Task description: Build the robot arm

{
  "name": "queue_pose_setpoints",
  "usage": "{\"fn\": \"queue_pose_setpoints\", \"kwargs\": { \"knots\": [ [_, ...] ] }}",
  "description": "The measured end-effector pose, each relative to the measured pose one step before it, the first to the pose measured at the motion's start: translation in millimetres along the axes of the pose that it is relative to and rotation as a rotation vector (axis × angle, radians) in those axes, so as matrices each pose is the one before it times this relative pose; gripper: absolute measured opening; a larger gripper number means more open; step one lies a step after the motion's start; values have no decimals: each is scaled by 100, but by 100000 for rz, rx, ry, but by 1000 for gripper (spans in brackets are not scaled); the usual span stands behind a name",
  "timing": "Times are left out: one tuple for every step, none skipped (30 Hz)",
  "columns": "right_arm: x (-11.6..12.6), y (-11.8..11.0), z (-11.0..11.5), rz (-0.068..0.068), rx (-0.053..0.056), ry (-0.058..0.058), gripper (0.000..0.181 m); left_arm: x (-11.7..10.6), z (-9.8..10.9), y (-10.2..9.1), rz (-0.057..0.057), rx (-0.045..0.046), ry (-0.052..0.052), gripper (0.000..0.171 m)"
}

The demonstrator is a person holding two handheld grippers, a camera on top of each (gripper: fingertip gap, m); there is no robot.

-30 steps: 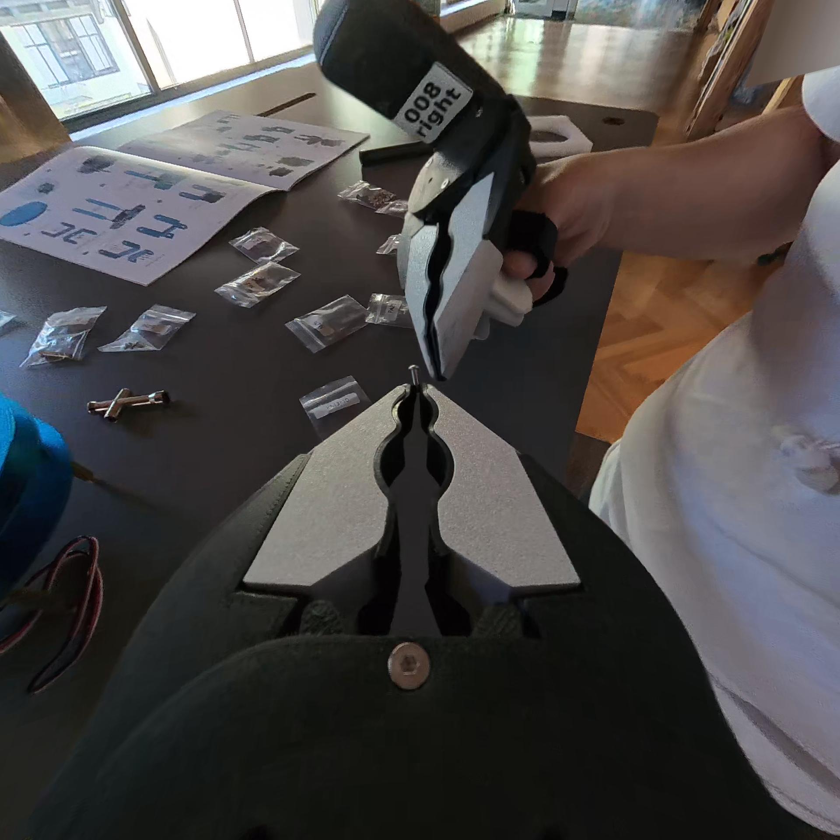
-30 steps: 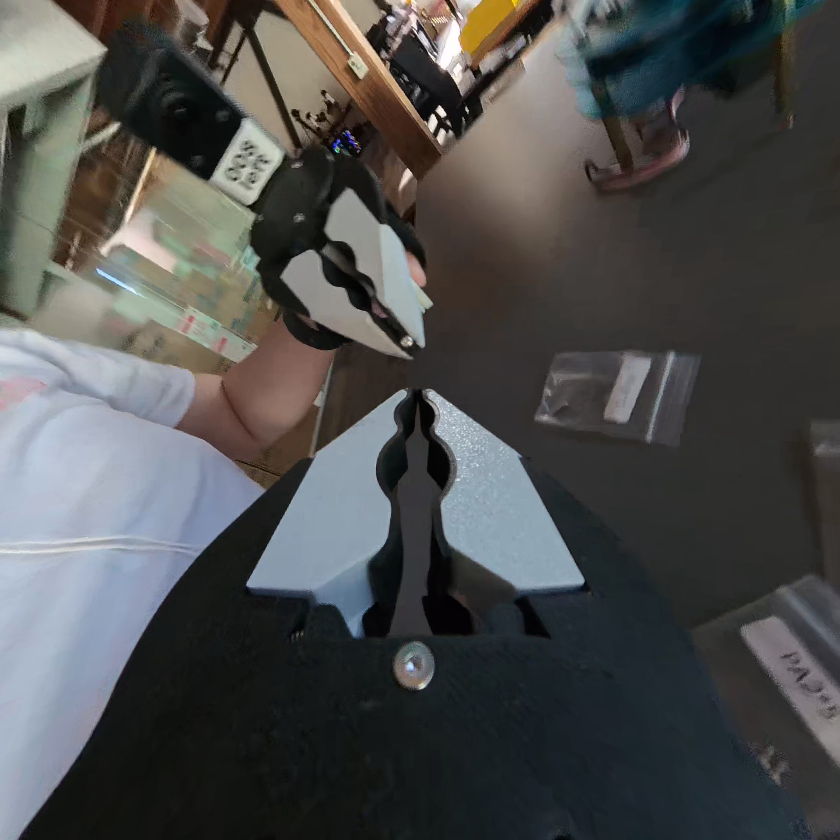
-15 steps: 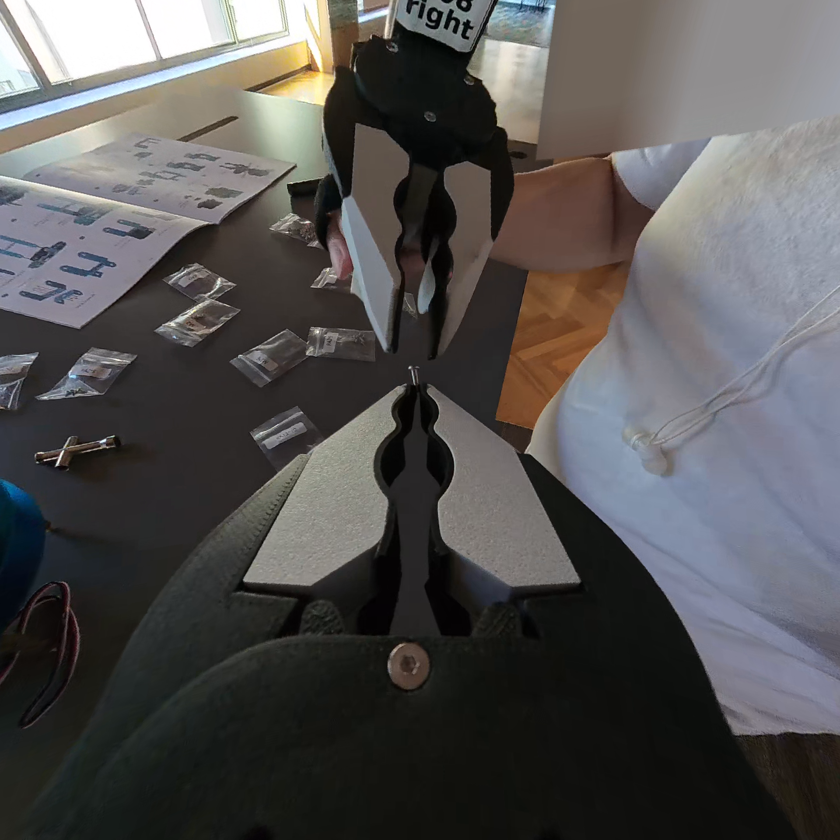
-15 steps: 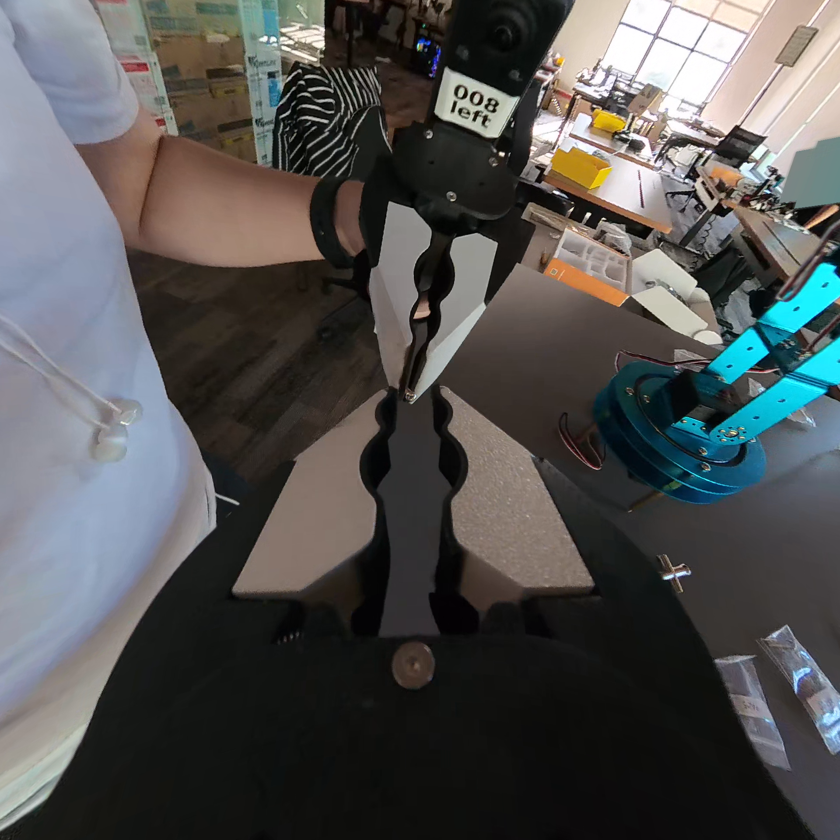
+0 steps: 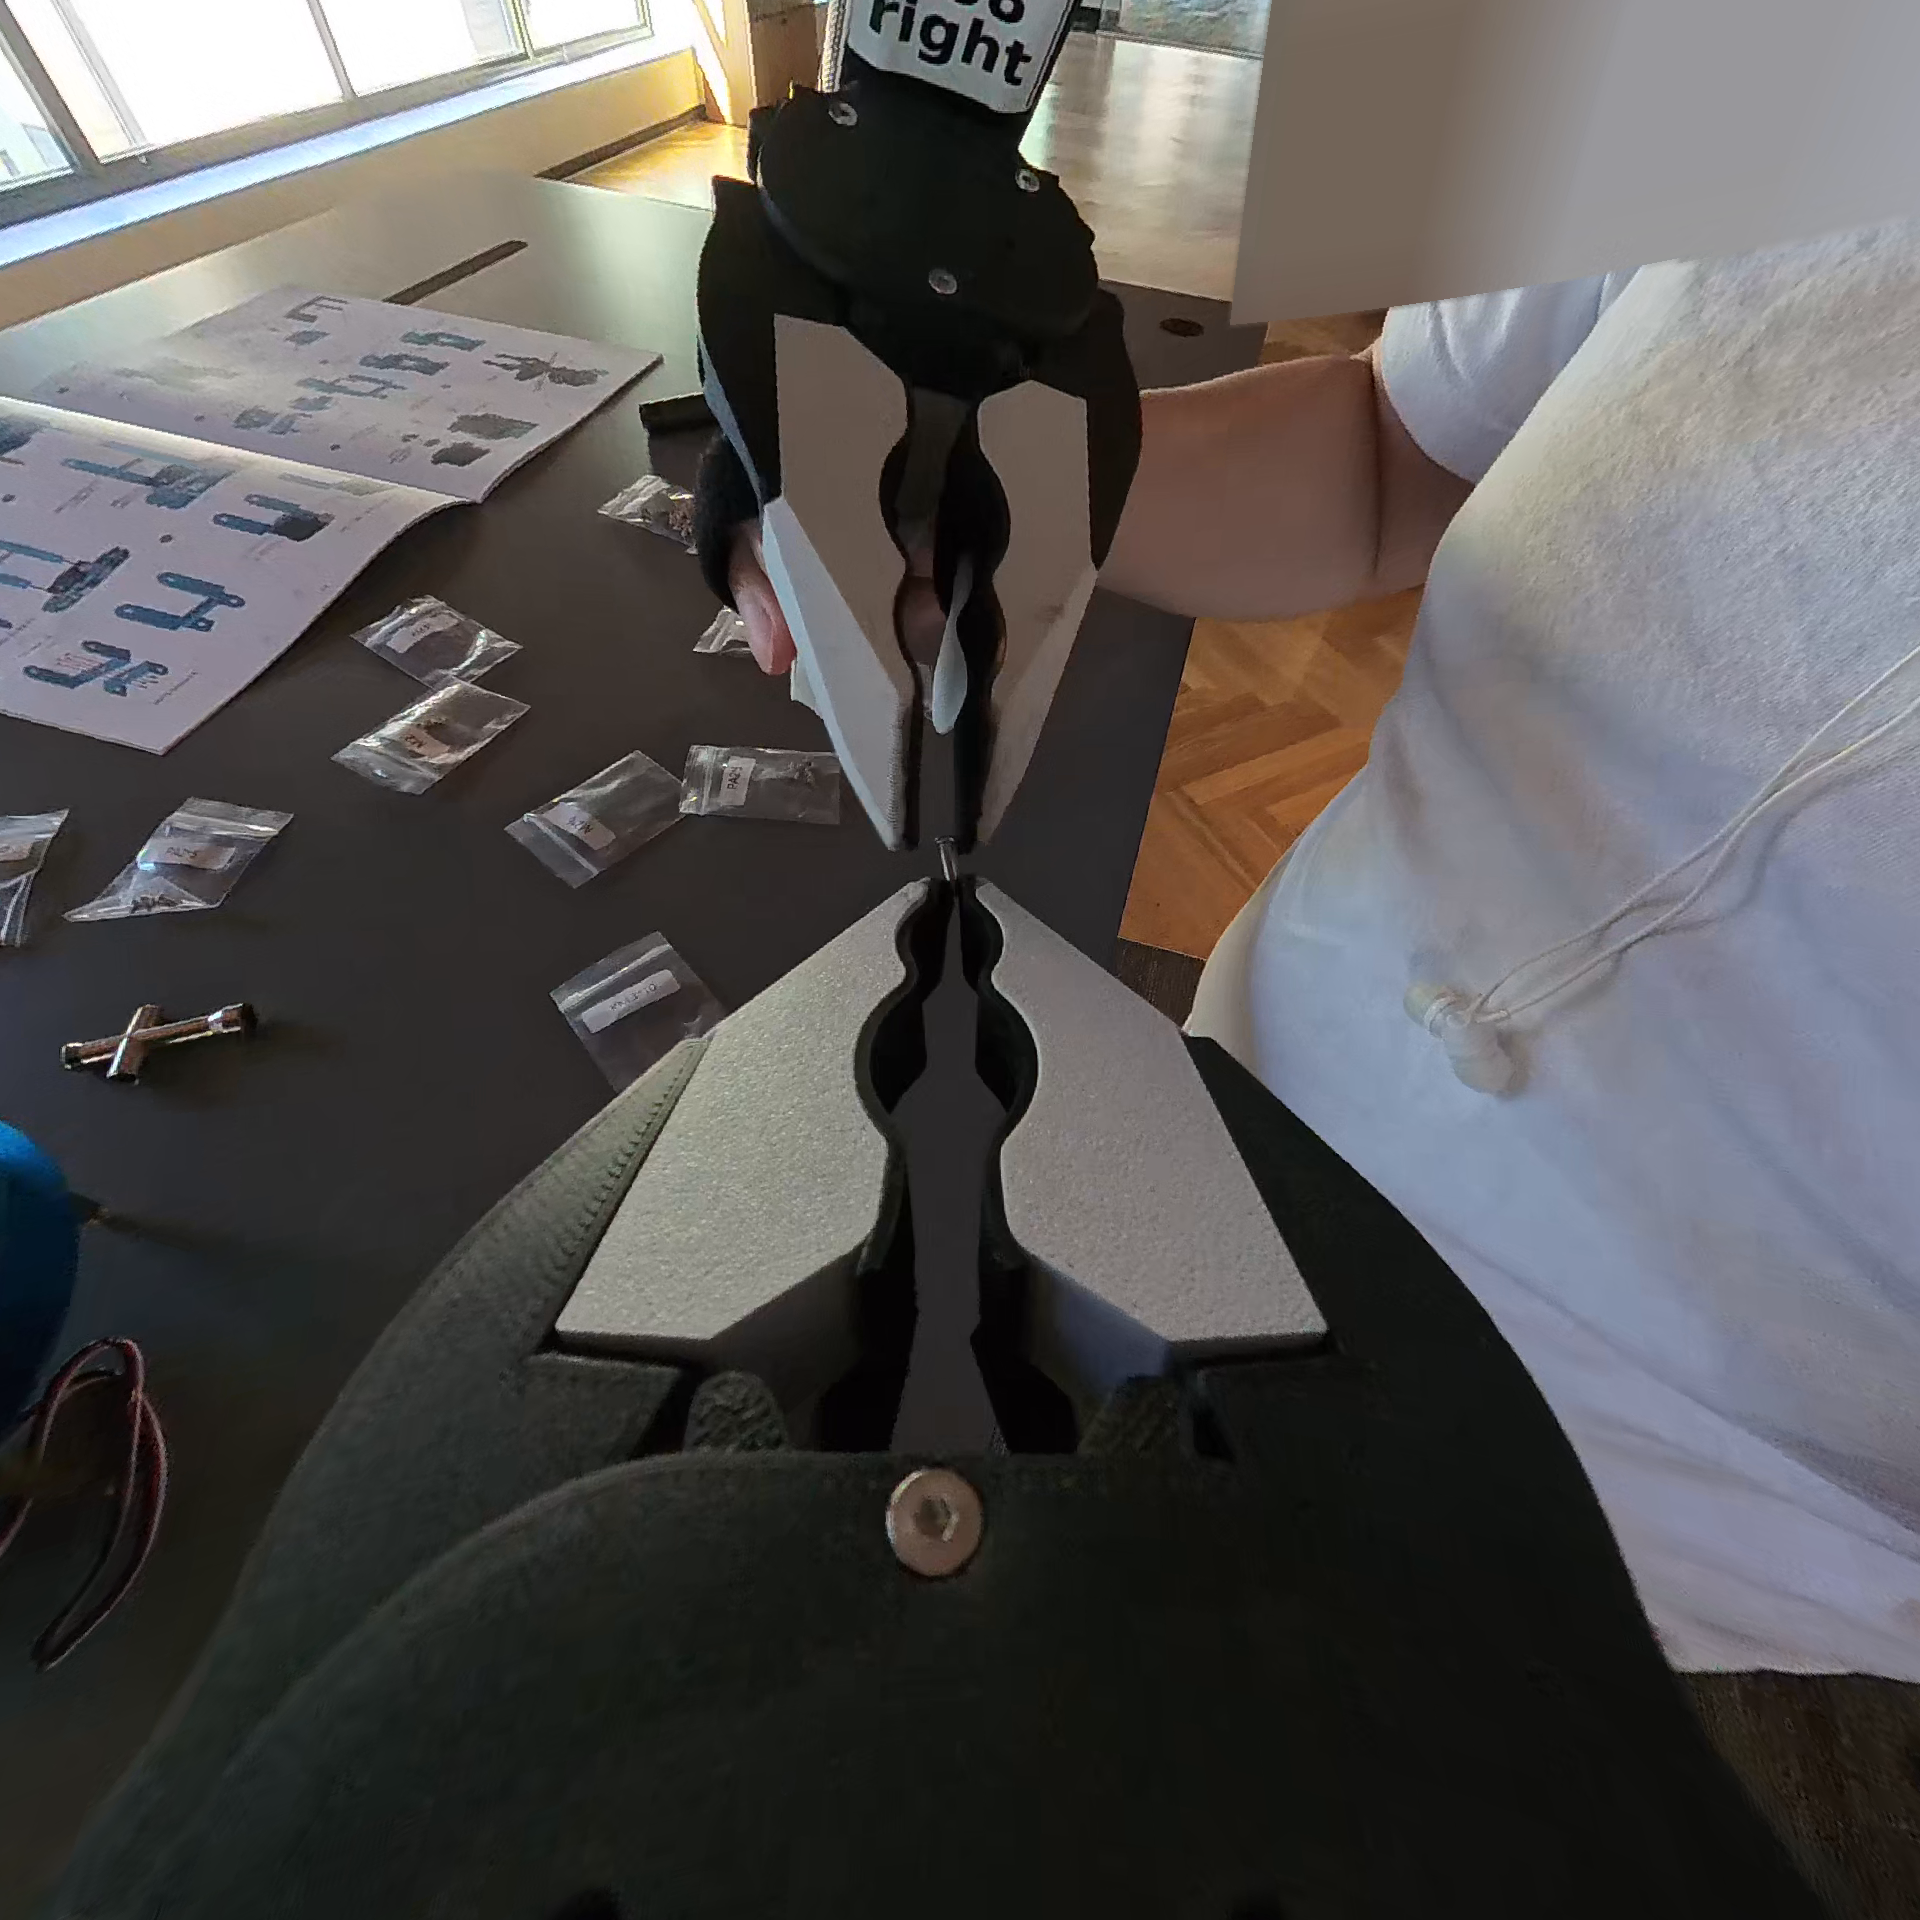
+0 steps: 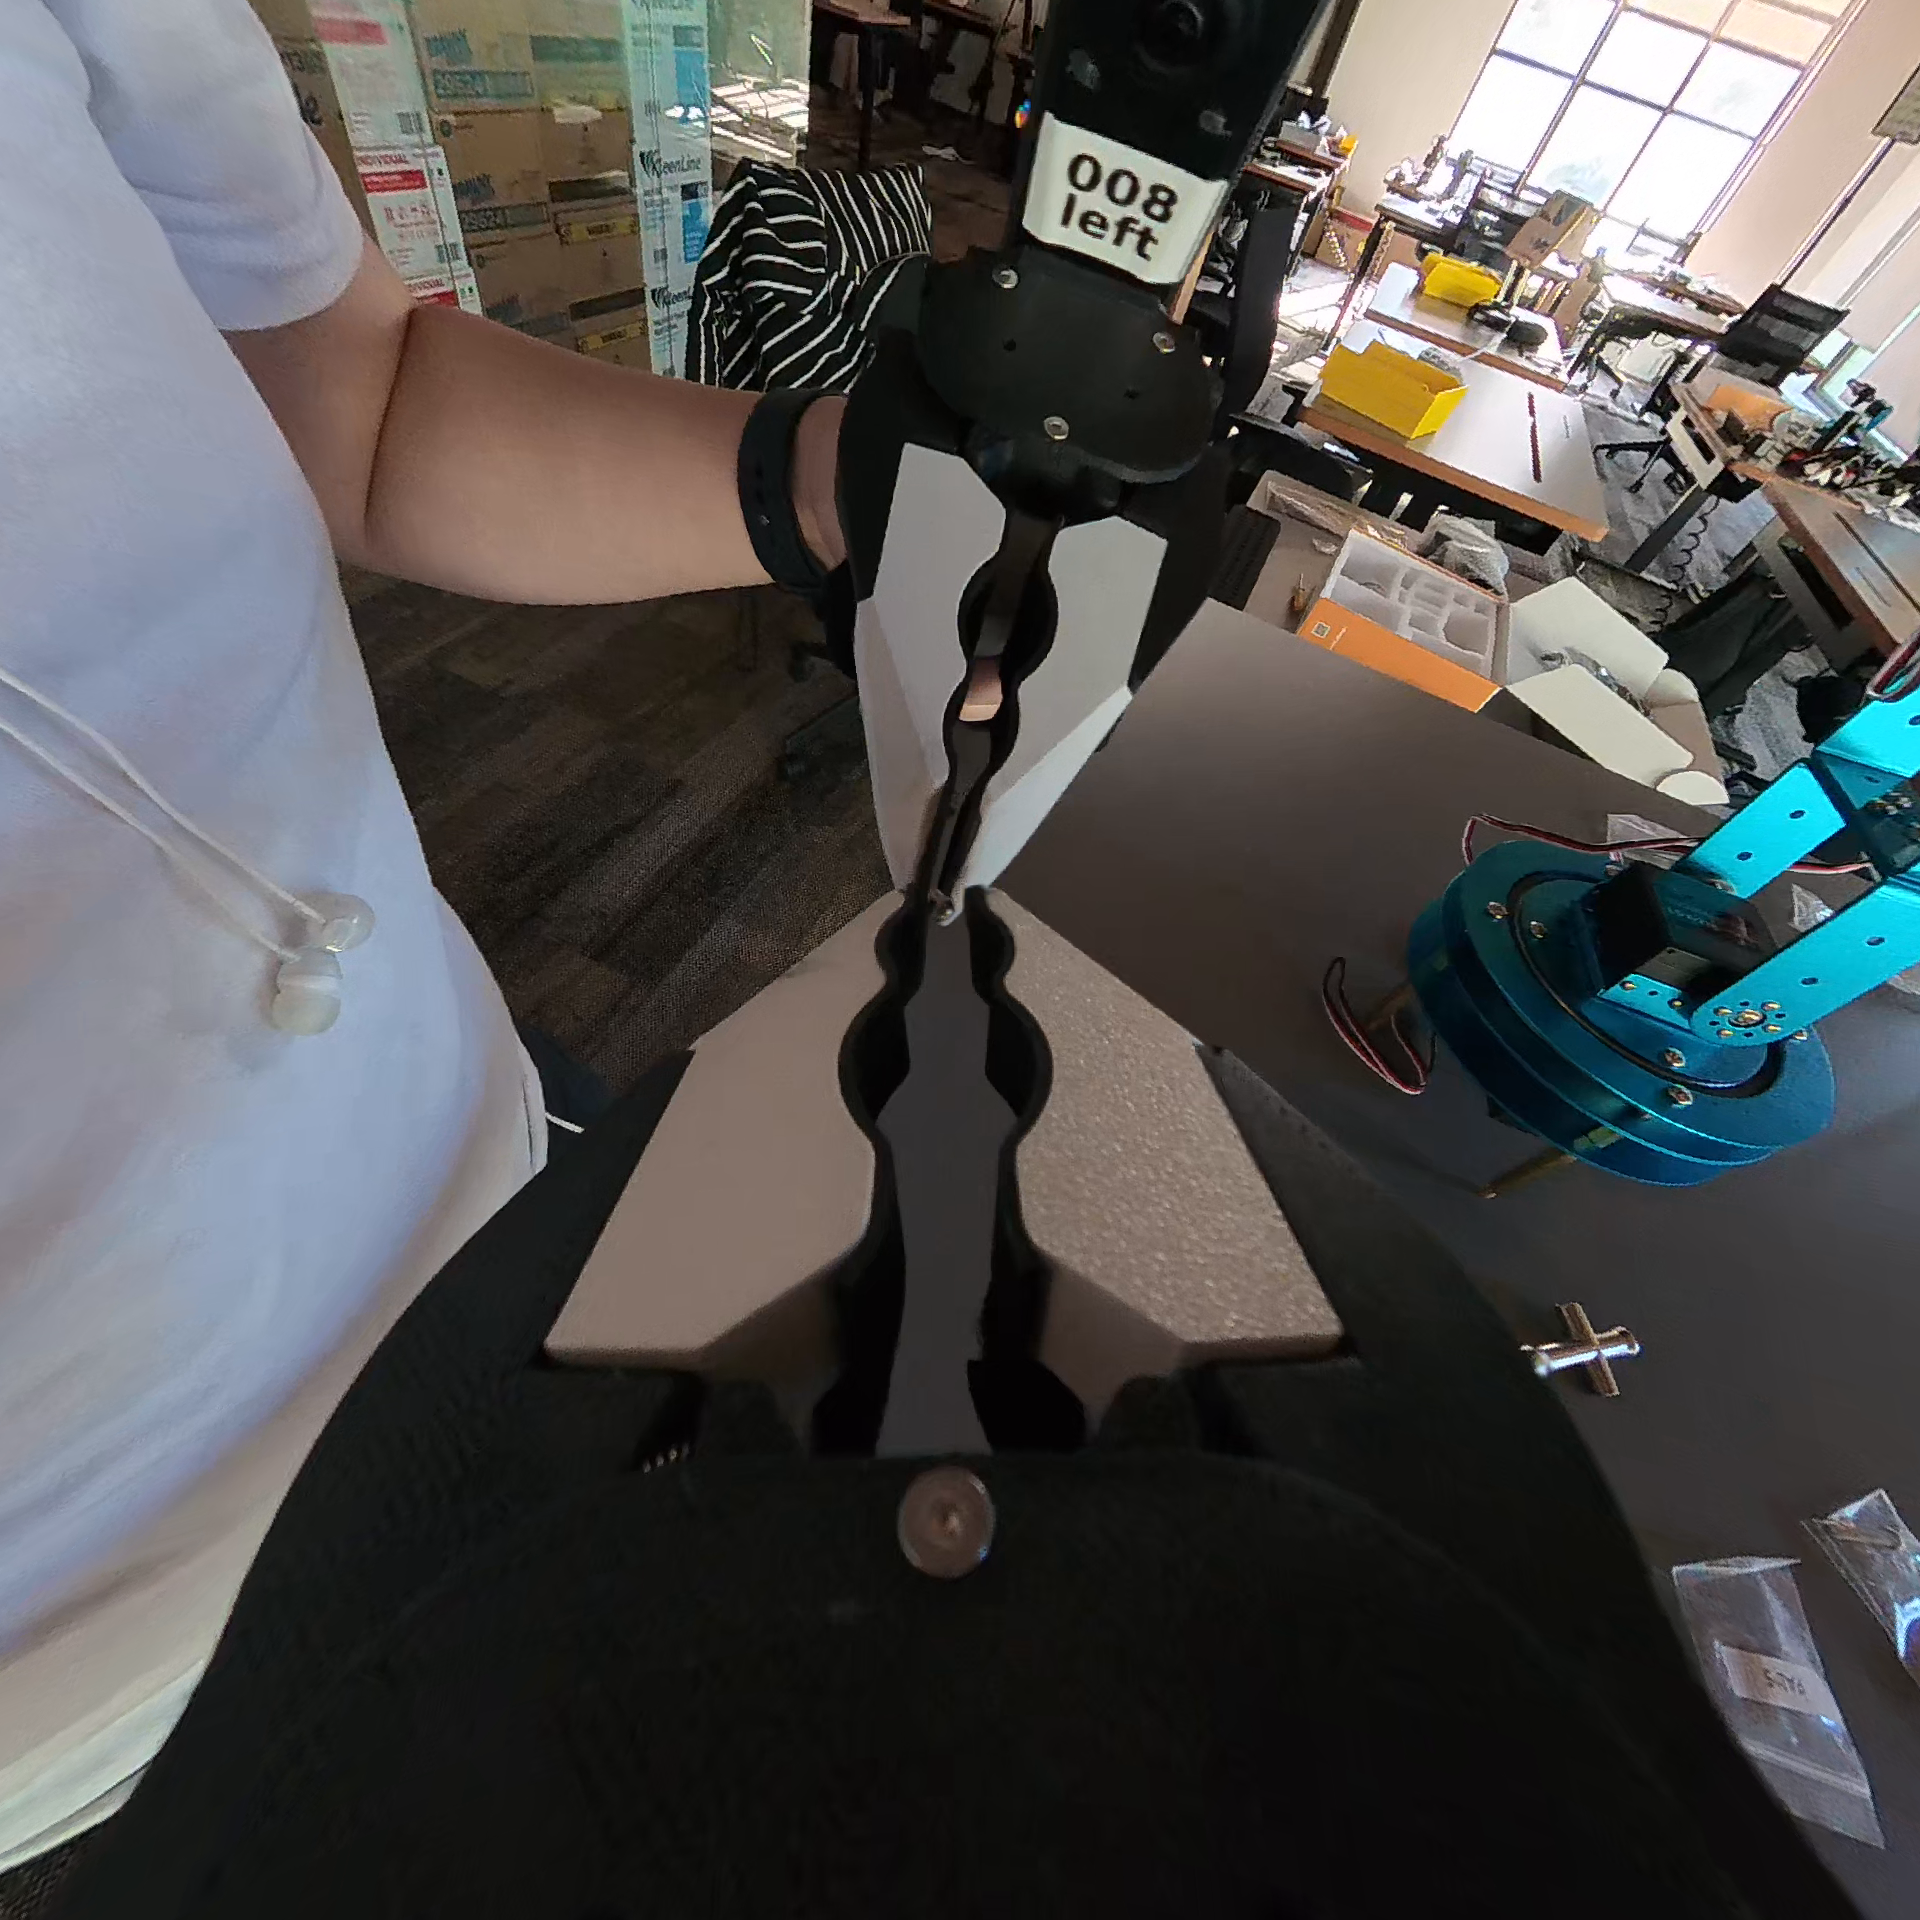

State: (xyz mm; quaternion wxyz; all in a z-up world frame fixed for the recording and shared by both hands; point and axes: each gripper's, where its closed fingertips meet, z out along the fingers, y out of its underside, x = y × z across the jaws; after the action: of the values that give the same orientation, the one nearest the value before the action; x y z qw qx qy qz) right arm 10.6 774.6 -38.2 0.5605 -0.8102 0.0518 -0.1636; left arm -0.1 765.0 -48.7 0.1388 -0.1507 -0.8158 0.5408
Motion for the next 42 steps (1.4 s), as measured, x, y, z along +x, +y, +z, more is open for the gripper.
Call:
{"fn": "queue_pose_setpoints", "kwargs": {
  "knots": [
    [-136,88,11,-79,-519,-655,4,20,41,-65,10,150,117,0],
    [-29,117,12,-151,-597,102,4,27,56,-45,57,14,184,0],
    [-57,1,4,-97,114,78,4,35,51,-1,28,-274,198,0],
    [-63,-68,-16,135,552,-54,3,31,63,9,126,-402,211,0],
    [-54,31,-33,100,-76,-7,3,37,65,22,153,-420,118,0],
    [8,62,-42,0,-376,254,3,-3,43,-1,64,-341,-58,0],
    [-34,10,-57,-61,174,112,3,20,32,-21,-65,-135,115,0],
    [-70,-31,-44,131,491,-67,3,61,28,-44,-233,-18,451,0],
    [-17,6,-41,194,228,96,3,24,28,-17,-315,-83,378,0],
    [42,53,-3,-134,-166,581,3,-42,25,10,-221,-238,54,0],
    [37,96,-1,-450,-588,532,3,-66,14,31,-64,-390,-42,0],
    [48,80,1,-383,-685,416,3,-59,10,34,-53,-505,39,0],
    [68,6,-23,-291,-499,473,3,-61,-3,-14,-73,-518,17,0],
    [-2,-40,-46,-181,-465,-74,3,-12,-16,-59,1,-536,249,0],
    [-80,-108,-64,-208,-326,-524,3,76,-12,-103,149,-625,565,0],
    [-78,-93,-83,-319,-367,-373,3,94,-15,-127,406,-653,460,0],
    [-19,-119,-86,-495,-259,79,3,77,-18,-144,545,-569,153,0],
    [24,-150,-91,-349,48,399,3,26,-23,-160,354,-331,-65,0],
    [75,-187,-93,-250,487,743,2,-6,-64,-193,34,126,-87,0],
    [115,-183,-92,-6,909,895,2,-47,-84,-233,-235,657,-180,0],
    [136,-196,-82,187,1175,820,2,-71,-111,-229,-445,1013,-202,0],
    [104,-181,-69,197,1287,554,2,-45,-117,-210,-783,1139,-39,0],
    [99,-187,-24,384,1284,341,2,-39,-113,-184,-1118,1021,102,1],
    [124,-132,17,321,873,219,2,-70,-116,-115,-1176,673,-108,1],
    [180,-121,57,-137,511,607,2,-116,-147,-85,-1009,522,-505,1],
    [209,-150,55,-546,451,736,2,-139,-204,-96,-805,651,-774,1],
    [262,-260,38,-590,757,901,2,-164,-272,-88,-693,722,-892,1],
    [363,-447,-11,-517,1354,1104,2,-230,-370,-96,-728,728,-1346,1],
    [474,-542,-73,-561,1399,1296,2,-327,-502,-161,-805,1026,-1783,4],
    [712,-624,-122,-669,1429,1995,2,-337,-631,-273,-833,1700,-1602,7],
    [999,-748,-151,-596,1688,3078,2,-310,-751,-403,-884,2521,-1215,9],
    [1205,-861,-136,-454,2049,3432,2,-351,-865,-532,-958,3142,-1110,10],
    [1372,-1016,-106,-156,2812,3559,2,-466,-918,-587,-1020,3281,-1372,10],
    [1492,-1123,-11,829,3411,3363,2,-583,-959,-611,-954,3177,-1574,10],
    [1493,-1104,158,2009,3214,2414,2,-649,-967,-636,-747,3046,-1557,11],
    [1565,-1106,300,2493,3300,2314,2,-753,-949,-659,-486,2857,-1726,12],
    [1629,-1130,446,2955,3855,2494,2,-889,-910,-698,-128,2649,-2122,13],
    [1545,-1025,614,3639,3409,1797,2,-994,-859,-725,315,2475,-2289,14],
    [1433,-968,711,3447,3198,1378,1,-1084,-788,-784,543,2254,-2308,15],
    [1394,-996,749,2752,3530,1642,1,-1146,-699,-841,588,1979,-2073,15],
    [1255,-854,801,1941,2661,1200,2,-1160,-593,-895,603,1728,-1603,15],
    [1093,-753,806,875,1929,960,1,-1184,-470,-937,657,1436,-1285,14]
  ]
}}
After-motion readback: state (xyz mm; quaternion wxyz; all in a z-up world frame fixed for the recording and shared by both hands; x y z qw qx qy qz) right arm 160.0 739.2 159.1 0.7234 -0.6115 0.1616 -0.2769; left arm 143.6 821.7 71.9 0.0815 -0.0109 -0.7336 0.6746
